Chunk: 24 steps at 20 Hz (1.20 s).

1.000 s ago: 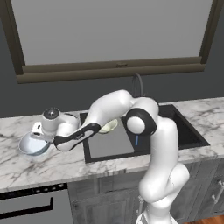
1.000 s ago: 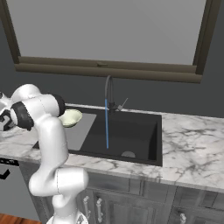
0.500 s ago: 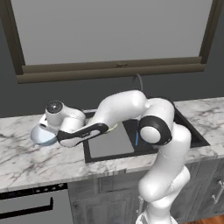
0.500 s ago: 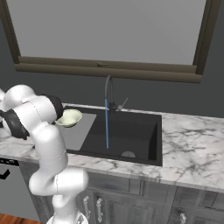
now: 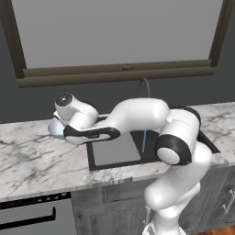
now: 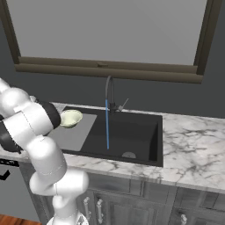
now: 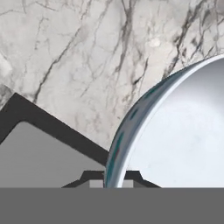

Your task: Rinse each bowl for a few seconds and place them down in the sink or on the counter.

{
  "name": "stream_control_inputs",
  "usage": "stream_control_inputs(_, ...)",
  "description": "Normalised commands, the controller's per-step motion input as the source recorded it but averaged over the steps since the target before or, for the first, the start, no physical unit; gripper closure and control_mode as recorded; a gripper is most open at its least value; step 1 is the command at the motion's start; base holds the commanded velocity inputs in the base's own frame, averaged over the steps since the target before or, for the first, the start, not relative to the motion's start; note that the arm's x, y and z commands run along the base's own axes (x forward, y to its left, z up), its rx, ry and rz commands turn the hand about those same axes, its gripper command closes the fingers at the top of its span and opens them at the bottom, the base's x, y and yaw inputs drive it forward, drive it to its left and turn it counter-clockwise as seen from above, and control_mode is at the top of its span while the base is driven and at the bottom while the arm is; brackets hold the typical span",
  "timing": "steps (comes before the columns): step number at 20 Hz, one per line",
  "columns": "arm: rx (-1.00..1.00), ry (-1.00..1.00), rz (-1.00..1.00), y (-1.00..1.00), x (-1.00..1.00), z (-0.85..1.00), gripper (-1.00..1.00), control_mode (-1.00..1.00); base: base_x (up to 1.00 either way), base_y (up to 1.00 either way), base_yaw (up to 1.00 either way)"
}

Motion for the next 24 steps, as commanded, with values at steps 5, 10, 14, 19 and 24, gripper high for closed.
stream_control_inputs(5, 0.02, 0.11, -0.29, -0.59, -0.06, 0.08, 1.0, -1.0, 0.0, 0.0, 0.0)
stream_control_inputs(10, 0.01, 0.11, -0.24, -0.61, -0.15, 0.06, 1.0, -1.0, 0.0, 0.0, 0.0)
stream_control_inputs(14, 0.0, 0.04, -0.19, -0.56, -0.21, 0.21, 1.0, -1.0, 0.0, 0.0, 0.0)
stream_control_inputs(19, 0.0, 0.03, -0.14, -0.46, -0.16, 0.09, 1.0, -1.0, 0.0, 0.0, 0.0)
stream_control_inputs(24, 0.0, 0.03, -0.1, -0.44, -0.04, 0.0, 1.0, -1.0, 0.0, 0.0, 0.0)
